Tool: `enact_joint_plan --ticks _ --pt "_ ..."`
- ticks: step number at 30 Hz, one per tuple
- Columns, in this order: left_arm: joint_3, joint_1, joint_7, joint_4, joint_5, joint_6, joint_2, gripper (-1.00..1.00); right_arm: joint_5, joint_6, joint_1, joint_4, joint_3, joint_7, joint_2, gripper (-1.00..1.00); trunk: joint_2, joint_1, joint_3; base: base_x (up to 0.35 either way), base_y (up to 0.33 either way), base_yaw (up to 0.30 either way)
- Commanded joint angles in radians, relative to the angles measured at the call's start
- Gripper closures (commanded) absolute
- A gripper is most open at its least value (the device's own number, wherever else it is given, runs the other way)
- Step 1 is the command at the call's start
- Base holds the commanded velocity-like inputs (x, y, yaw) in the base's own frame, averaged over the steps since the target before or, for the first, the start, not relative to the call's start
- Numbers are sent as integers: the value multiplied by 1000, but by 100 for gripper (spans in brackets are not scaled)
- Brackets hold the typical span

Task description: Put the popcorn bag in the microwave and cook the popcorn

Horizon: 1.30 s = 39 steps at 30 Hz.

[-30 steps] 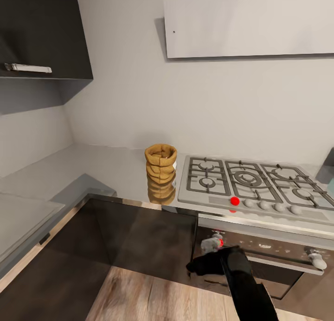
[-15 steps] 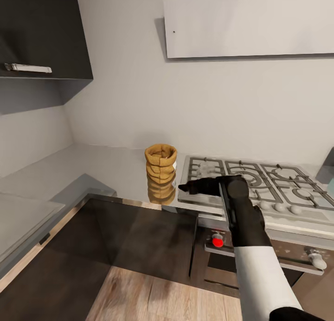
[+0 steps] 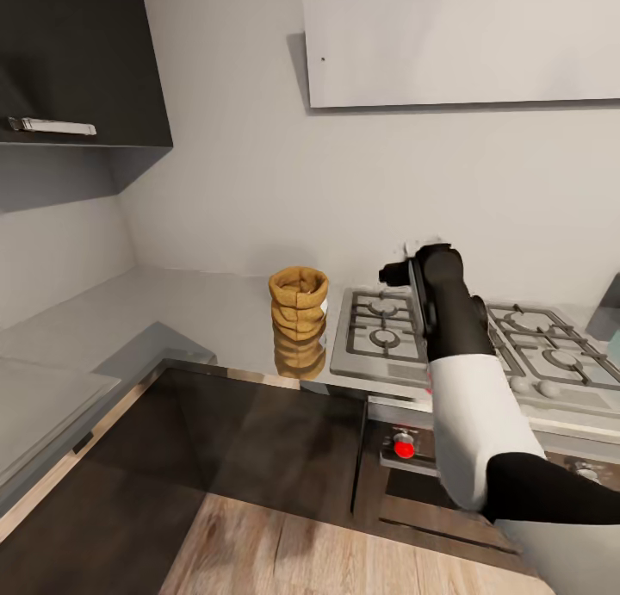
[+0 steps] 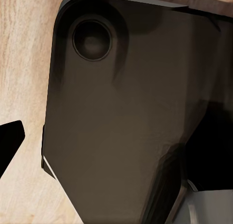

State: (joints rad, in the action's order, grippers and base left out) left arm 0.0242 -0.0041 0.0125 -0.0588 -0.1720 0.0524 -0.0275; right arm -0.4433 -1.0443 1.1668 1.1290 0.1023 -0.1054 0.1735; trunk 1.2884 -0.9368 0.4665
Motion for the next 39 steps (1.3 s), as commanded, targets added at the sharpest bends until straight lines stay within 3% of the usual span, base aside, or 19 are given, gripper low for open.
enact_joint_plan --ticks 1,4,5,6,23,39 --pt "2 0 1 0 -6 3 0 -100 -9 -3 24 -23 11 8 1 -100 1 0 1 0 0 0" --pt "2 0 1 0 -6 3 0 -100 -10 -3 113 -136 66 77 1 -100 1 0 1 0 0 0" --pt "2 0 1 0 -6 3 0 -100 -9 -3 134 -139 101 107 1 -100 1 0 1 0 0 0" --pt "2 0 1 0 -6 3 0 -100 -8 -3 136 -138 105 109 1 -100 1 0 1 0 0 0" --pt "2 0 1 0 -6 3 0 -100 -2 -3 139 -66 119 110 1 -100 1 0 1 0 0 9" --pt "2 0 1 0 -6 3 0 -100 -1 -3 139 -71 122 108 1 -100 1 0 1 0 0 277"
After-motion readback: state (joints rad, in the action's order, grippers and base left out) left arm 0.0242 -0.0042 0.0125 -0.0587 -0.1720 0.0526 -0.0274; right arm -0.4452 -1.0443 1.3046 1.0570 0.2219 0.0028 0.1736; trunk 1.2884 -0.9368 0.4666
